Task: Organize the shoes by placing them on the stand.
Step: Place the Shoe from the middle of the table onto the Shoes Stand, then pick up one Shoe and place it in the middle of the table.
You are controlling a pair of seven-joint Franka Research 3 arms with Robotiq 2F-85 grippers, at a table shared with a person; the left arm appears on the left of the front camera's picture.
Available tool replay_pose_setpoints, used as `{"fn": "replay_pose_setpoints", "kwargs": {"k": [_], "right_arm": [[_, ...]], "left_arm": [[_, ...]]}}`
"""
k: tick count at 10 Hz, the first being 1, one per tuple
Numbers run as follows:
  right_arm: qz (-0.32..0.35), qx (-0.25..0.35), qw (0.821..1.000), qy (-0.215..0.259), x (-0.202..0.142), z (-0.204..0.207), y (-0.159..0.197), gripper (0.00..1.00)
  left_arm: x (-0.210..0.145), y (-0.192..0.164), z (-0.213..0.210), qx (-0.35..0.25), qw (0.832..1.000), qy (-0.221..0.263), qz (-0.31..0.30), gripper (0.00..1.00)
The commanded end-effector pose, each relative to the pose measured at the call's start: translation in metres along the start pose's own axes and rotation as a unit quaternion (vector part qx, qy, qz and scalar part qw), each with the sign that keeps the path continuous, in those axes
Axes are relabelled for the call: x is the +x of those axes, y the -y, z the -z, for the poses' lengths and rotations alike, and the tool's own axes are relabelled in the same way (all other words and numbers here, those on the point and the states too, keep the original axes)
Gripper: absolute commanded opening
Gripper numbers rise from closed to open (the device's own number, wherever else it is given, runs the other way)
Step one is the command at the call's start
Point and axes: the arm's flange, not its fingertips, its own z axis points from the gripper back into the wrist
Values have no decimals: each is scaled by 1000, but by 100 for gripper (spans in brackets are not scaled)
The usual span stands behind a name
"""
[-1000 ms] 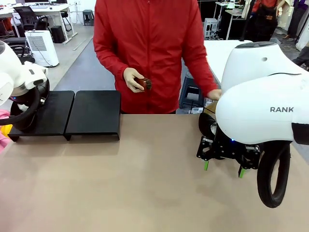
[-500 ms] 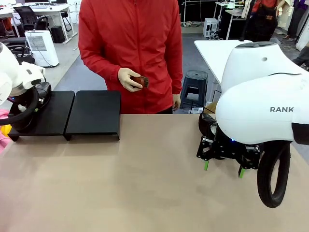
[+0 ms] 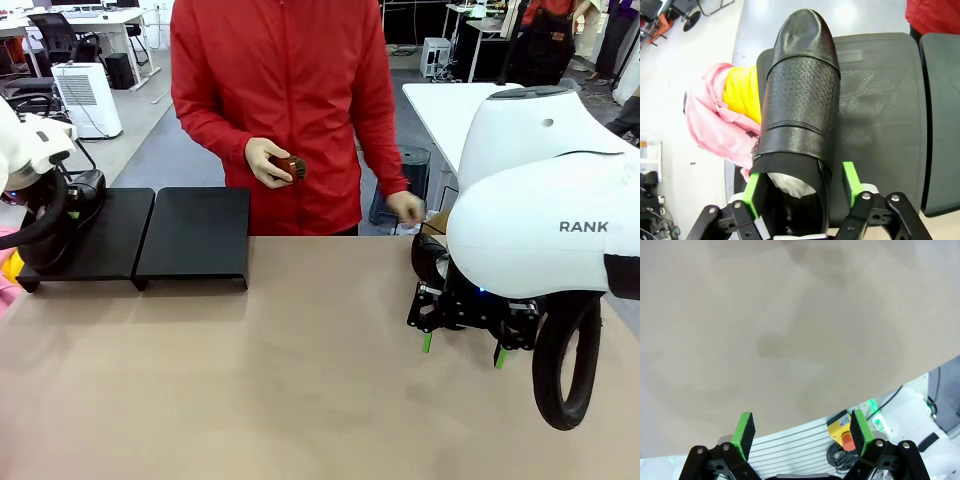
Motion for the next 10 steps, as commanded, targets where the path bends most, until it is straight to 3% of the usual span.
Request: {"fn": "replay_pose_setpoints", "kwargs": {"k": [1,9,10], "right_arm": [[-6,2,1000,0,1,-1,0,100],[-6,2,1000,0,1,-1,0,100],[-6,2,1000,0,1,-1,0,100]], "left_arm": [[-3,3,9,-2,1000,-9,6,90],[-5,6,11,-4,1000,-11,4,90],[0,5,-7,-5,1000,2,0,90]]}}
